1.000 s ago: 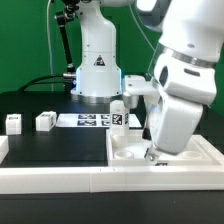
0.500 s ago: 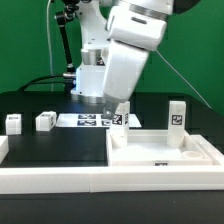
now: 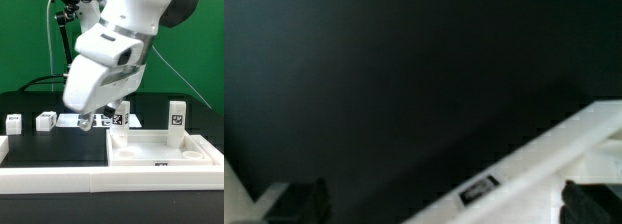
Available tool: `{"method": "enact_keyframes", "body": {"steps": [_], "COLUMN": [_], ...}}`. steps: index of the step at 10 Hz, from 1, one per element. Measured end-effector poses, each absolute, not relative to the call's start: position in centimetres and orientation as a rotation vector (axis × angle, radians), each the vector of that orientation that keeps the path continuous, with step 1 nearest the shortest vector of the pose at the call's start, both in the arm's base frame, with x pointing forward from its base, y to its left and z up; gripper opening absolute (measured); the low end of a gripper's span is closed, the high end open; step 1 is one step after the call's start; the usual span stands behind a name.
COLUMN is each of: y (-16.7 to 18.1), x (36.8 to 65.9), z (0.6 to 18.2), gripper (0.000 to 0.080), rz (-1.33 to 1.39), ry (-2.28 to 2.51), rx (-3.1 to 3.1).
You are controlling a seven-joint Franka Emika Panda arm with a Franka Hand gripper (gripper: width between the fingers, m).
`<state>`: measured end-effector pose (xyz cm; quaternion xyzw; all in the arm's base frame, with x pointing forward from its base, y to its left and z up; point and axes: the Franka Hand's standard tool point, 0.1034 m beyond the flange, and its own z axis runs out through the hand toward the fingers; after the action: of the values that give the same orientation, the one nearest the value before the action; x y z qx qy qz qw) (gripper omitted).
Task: Assemble square table
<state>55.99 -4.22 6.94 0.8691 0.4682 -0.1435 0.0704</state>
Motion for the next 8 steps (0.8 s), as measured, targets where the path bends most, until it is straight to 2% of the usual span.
{"method": "enact_keyframes", "body": {"steps": [4,8], "y": [-8.4,-8.4], "x": [52.7,53.2], "z": [5.4,6.1], "gripper": [0.0649,0.0649], "rz": [-0.481,-0.431], "ry": [1.046,0.742], "rx": [2.744,2.818]}}
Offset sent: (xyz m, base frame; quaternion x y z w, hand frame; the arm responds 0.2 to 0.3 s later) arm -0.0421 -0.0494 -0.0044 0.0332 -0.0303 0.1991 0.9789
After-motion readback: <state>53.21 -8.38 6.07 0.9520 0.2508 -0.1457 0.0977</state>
